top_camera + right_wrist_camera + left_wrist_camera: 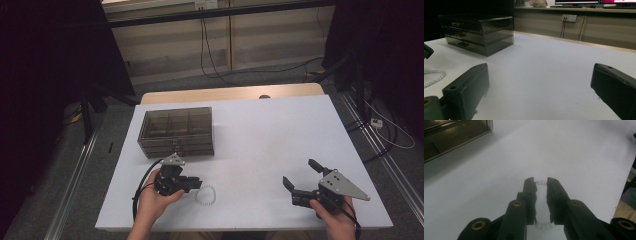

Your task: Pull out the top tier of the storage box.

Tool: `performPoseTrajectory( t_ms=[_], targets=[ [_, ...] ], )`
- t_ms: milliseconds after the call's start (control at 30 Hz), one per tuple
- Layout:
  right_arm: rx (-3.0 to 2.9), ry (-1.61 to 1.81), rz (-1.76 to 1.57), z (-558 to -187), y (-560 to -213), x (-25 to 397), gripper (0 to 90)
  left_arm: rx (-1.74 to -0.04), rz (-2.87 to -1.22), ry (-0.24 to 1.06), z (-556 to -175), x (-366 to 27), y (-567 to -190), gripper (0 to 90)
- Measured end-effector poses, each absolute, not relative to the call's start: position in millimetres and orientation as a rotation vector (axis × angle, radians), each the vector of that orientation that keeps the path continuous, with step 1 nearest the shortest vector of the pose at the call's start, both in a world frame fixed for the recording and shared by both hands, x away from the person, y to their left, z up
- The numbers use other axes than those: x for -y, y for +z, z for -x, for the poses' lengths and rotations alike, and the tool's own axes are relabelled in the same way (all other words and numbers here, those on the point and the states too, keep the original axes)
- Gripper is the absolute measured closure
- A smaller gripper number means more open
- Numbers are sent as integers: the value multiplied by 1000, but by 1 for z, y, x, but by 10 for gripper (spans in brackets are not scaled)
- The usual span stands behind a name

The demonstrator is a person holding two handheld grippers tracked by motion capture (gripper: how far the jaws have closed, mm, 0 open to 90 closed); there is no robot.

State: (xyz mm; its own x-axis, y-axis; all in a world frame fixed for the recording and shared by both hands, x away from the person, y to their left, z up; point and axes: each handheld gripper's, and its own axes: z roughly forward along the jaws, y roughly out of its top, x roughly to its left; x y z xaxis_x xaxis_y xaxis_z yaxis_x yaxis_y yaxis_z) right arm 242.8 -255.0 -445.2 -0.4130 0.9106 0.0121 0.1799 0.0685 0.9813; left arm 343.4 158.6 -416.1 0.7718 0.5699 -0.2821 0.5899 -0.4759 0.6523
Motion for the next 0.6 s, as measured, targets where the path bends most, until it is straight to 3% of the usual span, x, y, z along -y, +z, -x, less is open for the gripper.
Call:
performPoseTrajectory(
  t_ms=[433,600],
  targets=[
    [-1689,1389,-1089,-242,-445,256,13,-944,-2160,121,-349,-168,-411,426],
    [-1689,1389,-1091,-243,-445,256,14,-989,-2141,83,-351,-170,-411,364]
  ],
)
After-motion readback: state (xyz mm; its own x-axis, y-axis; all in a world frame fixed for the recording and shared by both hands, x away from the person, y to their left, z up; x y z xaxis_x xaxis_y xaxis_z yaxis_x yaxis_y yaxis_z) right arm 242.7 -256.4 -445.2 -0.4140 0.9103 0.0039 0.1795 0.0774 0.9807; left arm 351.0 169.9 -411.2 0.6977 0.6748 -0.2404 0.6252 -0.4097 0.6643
